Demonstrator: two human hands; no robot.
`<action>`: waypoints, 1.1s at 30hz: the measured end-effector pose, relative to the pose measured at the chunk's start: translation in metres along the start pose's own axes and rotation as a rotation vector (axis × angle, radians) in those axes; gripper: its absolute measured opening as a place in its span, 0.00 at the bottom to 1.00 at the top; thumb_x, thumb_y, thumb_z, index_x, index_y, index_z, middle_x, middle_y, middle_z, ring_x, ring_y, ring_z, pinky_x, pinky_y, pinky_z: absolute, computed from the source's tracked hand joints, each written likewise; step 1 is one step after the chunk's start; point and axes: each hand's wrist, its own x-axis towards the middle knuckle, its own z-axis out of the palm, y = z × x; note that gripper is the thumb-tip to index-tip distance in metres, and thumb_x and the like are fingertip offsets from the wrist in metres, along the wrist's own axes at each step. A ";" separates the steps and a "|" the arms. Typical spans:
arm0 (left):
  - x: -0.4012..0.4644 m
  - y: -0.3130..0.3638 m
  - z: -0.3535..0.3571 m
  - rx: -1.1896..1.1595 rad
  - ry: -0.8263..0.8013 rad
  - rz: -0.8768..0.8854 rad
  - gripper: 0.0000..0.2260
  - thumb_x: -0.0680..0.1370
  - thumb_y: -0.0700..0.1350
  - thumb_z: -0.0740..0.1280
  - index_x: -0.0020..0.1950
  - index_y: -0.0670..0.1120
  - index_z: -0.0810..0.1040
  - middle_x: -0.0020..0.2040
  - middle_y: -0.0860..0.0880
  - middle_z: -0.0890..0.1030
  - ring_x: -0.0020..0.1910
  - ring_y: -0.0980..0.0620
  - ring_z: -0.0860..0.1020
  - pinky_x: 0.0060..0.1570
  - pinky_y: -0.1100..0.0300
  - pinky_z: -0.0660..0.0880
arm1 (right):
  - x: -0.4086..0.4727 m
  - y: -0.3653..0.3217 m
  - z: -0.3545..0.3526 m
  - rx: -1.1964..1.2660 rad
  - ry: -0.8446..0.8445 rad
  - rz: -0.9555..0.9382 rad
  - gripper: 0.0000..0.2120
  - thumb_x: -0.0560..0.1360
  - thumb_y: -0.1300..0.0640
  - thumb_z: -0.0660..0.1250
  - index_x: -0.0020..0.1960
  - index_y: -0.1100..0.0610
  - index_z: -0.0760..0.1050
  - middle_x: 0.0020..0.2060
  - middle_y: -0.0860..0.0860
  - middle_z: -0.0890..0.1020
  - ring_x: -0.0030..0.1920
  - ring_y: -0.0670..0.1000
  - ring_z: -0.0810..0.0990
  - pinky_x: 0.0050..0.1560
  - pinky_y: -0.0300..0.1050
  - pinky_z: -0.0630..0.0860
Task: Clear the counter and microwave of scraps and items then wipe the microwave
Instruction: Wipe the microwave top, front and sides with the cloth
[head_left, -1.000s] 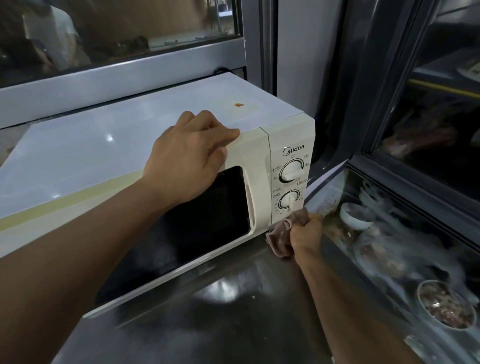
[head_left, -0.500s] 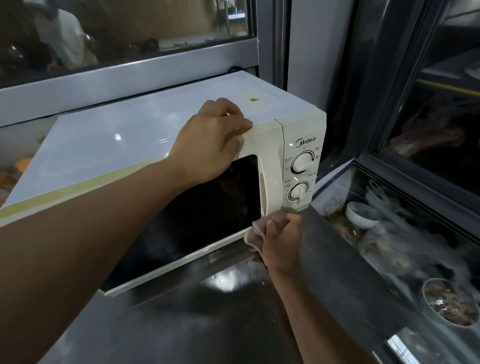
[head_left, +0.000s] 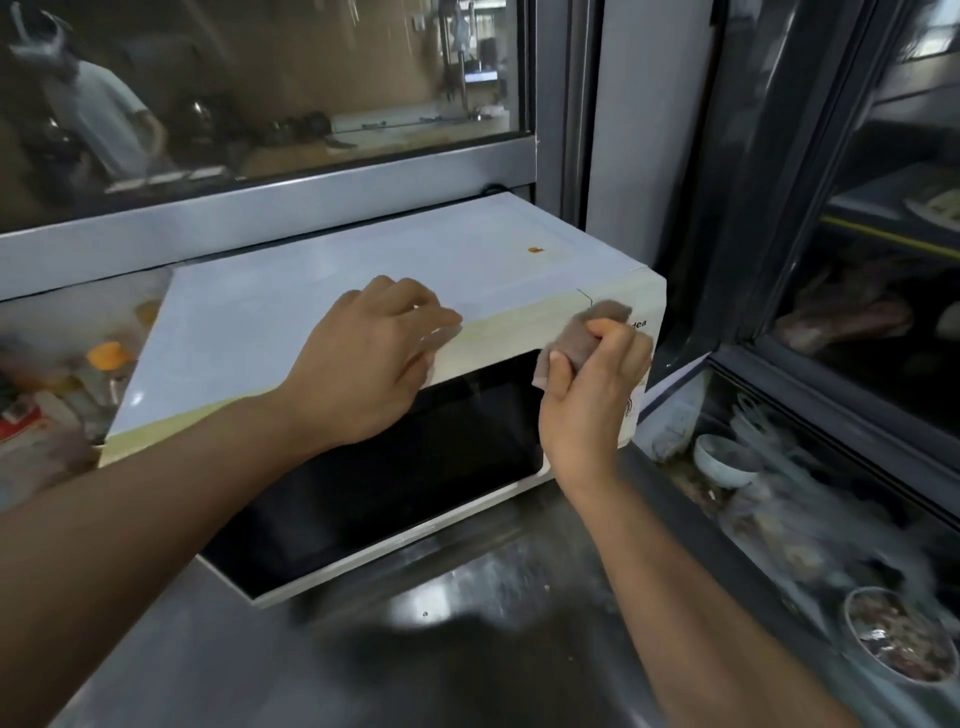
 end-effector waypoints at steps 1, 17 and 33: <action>-0.003 -0.004 0.001 0.017 0.002 0.014 0.16 0.74 0.41 0.60 0.60 0.47 0.78 0.54 0.47 0.78 0.48 0.43 0.75 0.45 0.49 0.72 | 0.004 -0.003 0.003 -0.024 0.004 -0.019 0.17 0.71 0.66 0.68 0.57 0.62 0.67 0.59 0.58 0.66 0.61 0.54 0.65 0.61 0.43 0.65; -0.009 -0.017 0.018 -0.131 0.078 0.014 0.18 0.74 0.41 0.59 0.61 0.48 0.78 0.53 0.49 0.77 0.47 0.45 0.71 0.46 0.46 0.72 | -0.076 0.098 0.029 -0.086 -0.142 -0.068 0.15 0.75 0.55 0.56 0.59 0.50 0.56 0.64 0.57 0.60 0.58 0.62 0.73 0.52 0.59 0.77; -0.010 -0.014 0.015 -0.125 0.060 -0.002 0.17 0.76 0.40 0.59 0.62 0.46 0.78 0.52 0.47 0.76 0.48 0.46 0.70 0.45 0.47 0.70 | -0.066 0.095 0.037 0.144 0.031 -0.121 0.12 0.78 0.57 0.58 0.60 0.56 0.60 0.62 0.64 0.62 0.56 0.63 0.74 0.49 0.55 0.78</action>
